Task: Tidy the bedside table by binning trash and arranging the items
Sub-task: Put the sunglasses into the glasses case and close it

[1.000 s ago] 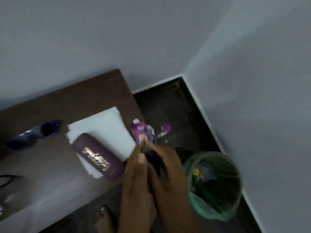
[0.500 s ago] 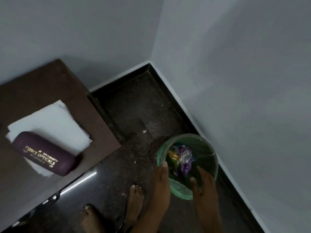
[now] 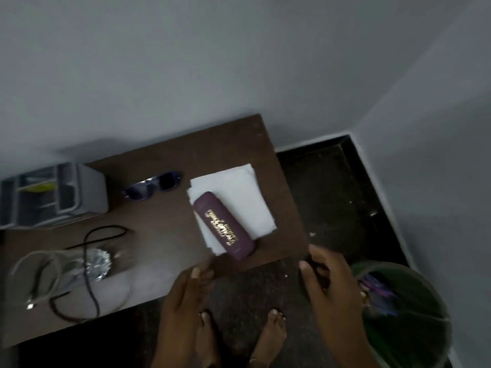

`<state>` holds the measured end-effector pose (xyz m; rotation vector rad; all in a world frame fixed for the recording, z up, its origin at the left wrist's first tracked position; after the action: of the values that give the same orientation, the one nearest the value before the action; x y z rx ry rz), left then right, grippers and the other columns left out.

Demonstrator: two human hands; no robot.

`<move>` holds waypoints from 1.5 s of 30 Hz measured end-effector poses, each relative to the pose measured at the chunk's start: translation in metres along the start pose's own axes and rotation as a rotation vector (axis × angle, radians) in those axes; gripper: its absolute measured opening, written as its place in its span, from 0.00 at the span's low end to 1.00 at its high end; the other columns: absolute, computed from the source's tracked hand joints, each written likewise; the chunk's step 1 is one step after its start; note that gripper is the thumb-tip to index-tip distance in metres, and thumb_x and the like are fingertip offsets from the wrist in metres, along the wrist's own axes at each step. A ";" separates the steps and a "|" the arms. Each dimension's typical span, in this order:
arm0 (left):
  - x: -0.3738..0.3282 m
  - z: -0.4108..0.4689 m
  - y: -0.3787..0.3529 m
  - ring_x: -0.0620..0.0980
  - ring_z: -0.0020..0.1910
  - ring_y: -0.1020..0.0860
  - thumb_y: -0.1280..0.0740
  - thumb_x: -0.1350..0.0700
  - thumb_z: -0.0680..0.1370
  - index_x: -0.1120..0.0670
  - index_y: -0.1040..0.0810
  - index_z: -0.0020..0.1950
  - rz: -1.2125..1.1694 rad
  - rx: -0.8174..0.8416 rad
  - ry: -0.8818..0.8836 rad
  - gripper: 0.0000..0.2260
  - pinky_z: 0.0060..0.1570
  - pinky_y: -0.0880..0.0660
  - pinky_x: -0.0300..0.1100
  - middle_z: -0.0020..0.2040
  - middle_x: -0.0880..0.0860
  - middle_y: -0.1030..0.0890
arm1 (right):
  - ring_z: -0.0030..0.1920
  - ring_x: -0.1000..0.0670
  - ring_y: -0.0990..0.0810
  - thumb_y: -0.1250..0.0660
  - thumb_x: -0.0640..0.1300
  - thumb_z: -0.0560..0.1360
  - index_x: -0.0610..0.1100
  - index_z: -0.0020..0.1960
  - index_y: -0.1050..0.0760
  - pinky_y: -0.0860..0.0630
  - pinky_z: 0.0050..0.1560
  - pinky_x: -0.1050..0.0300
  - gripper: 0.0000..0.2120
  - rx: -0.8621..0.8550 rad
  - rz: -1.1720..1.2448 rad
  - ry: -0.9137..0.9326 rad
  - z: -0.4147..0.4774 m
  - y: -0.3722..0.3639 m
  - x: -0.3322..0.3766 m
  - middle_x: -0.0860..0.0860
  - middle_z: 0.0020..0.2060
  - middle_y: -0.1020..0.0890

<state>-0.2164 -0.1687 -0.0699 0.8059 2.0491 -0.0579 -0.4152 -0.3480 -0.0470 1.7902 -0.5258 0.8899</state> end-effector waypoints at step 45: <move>-0.013 0.036 0.078 0.58 0.55 0.20 0.25 0.51 0.61 0.57 0.18 0.54 -0.845 0.198 0.183 0.23 0.52 0.21 0.48 0.55 0.62 0.18 | 0.37 0.47 0.15 0.22 0.41 0.61 0.37 0.54 0.20 0.19 0.32 0.58 0.23 0.365 -0.725 0.850 -0.060 -0.192 0.212 0.43 0.45 0.15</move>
<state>-0.1409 -0.1263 -0.0614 0.0025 2.4507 -0.6834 -0.1656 -0.2078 0.0144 1.5250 0.8211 1.1274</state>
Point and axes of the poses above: each hand's wrist, its own z-axis towards the middle knuckle, its own y-axis out of the back of the hand, x = y × z, the point moved 8 cm from there along z, towards the middle knuckle
